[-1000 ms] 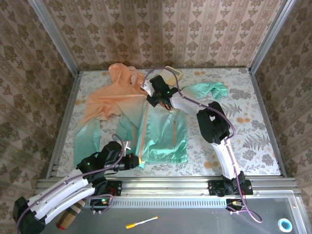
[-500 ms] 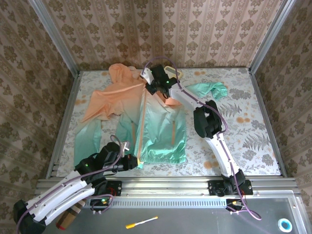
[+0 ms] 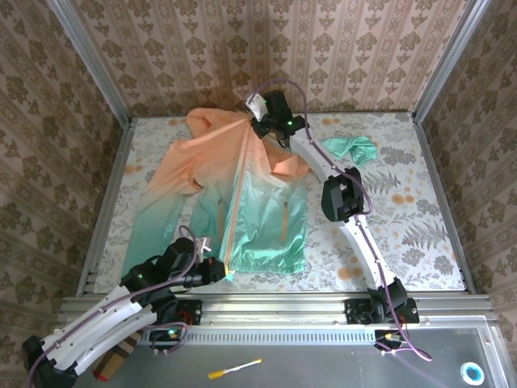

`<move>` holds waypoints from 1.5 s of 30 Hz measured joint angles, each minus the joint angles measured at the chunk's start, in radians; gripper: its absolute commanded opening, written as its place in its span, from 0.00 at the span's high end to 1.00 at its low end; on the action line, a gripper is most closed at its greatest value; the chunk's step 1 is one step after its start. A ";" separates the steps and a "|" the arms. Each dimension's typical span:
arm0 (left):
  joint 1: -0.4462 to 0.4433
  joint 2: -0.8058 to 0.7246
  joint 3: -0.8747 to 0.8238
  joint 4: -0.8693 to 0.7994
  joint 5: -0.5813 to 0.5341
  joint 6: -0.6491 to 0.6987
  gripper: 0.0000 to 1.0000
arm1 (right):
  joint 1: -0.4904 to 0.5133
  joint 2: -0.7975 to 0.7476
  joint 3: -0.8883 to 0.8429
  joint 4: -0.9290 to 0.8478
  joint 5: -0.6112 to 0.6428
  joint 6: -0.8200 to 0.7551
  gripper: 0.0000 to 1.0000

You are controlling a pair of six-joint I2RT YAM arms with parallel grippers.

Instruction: Zip up the jacket

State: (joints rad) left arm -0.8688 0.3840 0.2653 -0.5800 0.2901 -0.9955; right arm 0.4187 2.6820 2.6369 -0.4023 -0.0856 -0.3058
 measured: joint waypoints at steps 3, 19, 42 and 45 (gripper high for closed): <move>0.000 0.000 0.000 -0.008 0.000 -0.007 1.00 | -0.027 0.005 0.002 0.017 -0.006 0.022 1.00; 0.000 -0.038 0.037 -0.070 0.000 -0.052 1.00 | -0.082 0.064 0.084 0.143 -0.097 0.127 1.00; 0.000 -0.276 0.038 -0.222 -0.042 -0.138 1.00 | -0.120 0.135 0.102 0.302 -0.076 0.296 1.00; 0.000 -0.316 0.040 -0.263 -0.048 -0.150 1.00 | -0.121 0.147 0.102 0.311 -0.076 0.307 1.00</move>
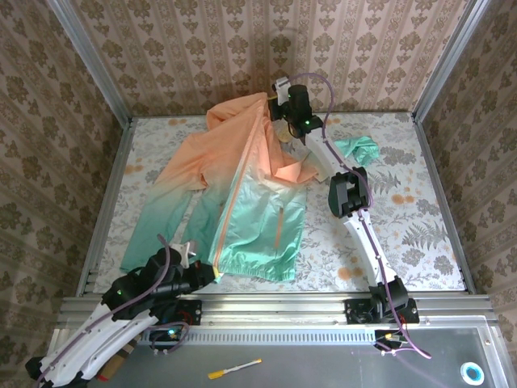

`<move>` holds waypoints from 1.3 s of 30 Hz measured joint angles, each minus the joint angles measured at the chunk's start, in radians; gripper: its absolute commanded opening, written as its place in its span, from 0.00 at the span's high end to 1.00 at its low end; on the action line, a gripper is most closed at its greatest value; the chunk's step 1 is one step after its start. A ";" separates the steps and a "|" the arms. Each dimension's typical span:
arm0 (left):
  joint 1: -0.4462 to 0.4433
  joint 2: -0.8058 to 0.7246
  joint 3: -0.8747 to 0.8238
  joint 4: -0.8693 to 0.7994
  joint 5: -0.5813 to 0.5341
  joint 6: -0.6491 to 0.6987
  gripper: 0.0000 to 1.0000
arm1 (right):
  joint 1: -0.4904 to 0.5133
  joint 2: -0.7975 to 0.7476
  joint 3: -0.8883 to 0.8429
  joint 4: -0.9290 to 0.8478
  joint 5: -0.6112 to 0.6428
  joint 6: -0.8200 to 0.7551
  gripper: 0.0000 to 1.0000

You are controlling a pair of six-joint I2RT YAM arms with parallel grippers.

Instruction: Zip up the jacket

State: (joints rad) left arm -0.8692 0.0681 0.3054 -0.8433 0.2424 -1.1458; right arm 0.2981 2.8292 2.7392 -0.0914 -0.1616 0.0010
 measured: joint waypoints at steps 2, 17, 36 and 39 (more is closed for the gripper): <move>0.000 -0.019 0.010 -0.032 -0.006 -0.007 1.00 | 0.000 0.006 0.000 0.006 0.000 0.004 1.00; 0.000 -0.026 0.031 -0.089 -0.060 -0.030 1.00 | -0.001 0.013 0.007 0.021 -0.008 0.033 0.95; 0.230 0.188 0.050 -0.032 -0.130 0.075 0.66 | 0.047 -0.007 0.006 -0.100 -0.082 -0.024 0.60; 0.253 0.226 0.117 -0.023 -0.136 0.135 0.62 | 0.053 -0.076 -0.054 -0.146 -0.087 -0.031 0.58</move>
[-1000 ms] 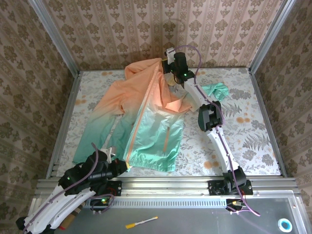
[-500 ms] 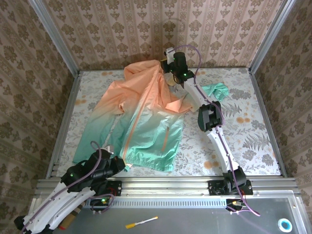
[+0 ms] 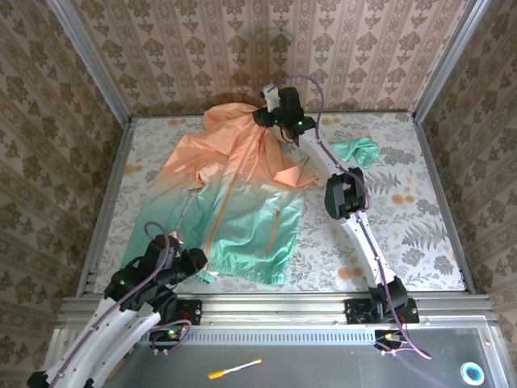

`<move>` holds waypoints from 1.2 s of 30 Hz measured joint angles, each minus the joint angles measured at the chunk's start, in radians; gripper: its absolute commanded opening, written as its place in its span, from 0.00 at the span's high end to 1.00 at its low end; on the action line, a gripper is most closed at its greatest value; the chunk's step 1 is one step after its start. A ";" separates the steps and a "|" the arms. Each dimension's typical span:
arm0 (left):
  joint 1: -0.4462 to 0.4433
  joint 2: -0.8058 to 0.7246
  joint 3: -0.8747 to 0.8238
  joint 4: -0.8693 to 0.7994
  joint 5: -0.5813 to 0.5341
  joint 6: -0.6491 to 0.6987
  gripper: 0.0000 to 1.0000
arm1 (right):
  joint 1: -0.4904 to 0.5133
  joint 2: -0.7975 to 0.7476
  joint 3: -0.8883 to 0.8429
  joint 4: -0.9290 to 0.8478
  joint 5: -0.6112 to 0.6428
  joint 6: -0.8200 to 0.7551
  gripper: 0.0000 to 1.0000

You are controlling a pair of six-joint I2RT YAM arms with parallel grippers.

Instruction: Zip up the jacket

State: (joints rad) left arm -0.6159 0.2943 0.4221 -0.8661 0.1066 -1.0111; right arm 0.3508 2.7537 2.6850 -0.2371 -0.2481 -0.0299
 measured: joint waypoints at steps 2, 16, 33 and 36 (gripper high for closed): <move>0.021 0.054 0.071 0.004 -0.006 0.060 0.58 | 0.000 -0.070 -0.066 -0.023 -0.001 -0.005 0.56; 0.324 0.500 0.481 0.112 0.111 0.542 0.38 | -0.006 -0.861 -1.067 0.138 0.032 -0.023 0.49; 0.486 0.535 0.399 0.390 0.024 0.854 0.00 | -0.044 -1.876 -1.995 0.215 0.335 -0.028 0.22; 0.517 0.535 0.358 0.457 -0.007 0.878 0.00 | -0.066 -1.971 -2.096 0.214 0.424 -0.019 0.08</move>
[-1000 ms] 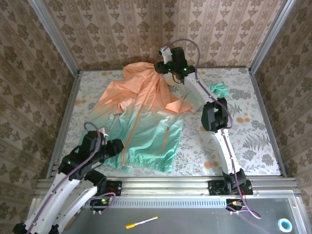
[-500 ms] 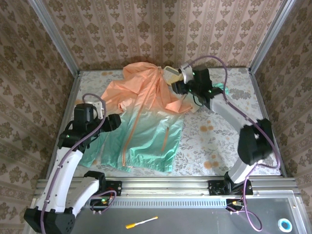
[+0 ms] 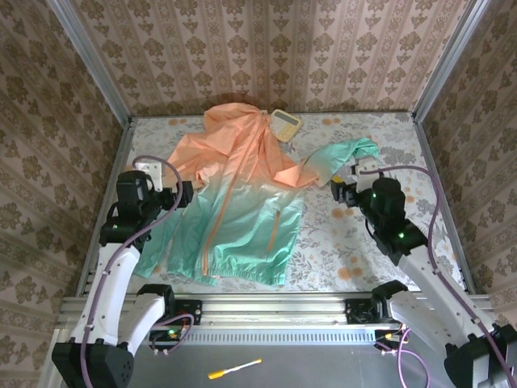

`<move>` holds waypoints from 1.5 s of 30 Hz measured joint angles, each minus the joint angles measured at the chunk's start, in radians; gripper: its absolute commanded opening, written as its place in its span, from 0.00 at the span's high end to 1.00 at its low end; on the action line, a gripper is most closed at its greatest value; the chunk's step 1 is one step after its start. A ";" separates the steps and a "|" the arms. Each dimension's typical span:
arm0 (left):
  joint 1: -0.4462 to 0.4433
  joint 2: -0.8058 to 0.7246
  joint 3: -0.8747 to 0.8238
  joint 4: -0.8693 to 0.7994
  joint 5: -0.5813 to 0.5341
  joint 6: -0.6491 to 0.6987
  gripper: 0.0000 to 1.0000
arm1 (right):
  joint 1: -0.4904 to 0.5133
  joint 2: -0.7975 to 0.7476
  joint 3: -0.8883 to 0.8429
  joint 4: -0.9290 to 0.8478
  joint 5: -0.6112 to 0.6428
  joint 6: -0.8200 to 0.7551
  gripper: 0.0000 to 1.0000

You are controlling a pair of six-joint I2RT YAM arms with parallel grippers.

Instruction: Zip up the jacket

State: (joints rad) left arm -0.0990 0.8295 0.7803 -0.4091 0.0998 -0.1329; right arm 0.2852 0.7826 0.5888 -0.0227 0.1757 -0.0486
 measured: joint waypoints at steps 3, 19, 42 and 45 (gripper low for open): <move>0.017 0.000 -0.050 0.082 -0.031 0.026 0.00 | -0.018 -0.049 -0.085 0.017 0.101 0.024 0.00; 0.023 0.011 -0.536 0.737 -0.126 0.195 0.00 | -0.172 0.169 -0.357 0.460 0.169 0.105 0.00; 0.043 0.587 -0.442 1.212 -0.168 0.185 0.00 | -0.235 0.687 -0.319 0.961 -0.027 0.086 0.00; 0.046 0.665 -0.443 1.293 -0.168 0.188 0.00 | -0.235 0.738 -0.289 0.964 -0.027 0.082 0.00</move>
State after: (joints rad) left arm -0.0528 1.4940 0.3370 0.8837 -0.0681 0.0551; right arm 0.0502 1.5204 0.3000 0.9413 0.1486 0.0338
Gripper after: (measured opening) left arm 0.999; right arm 0.999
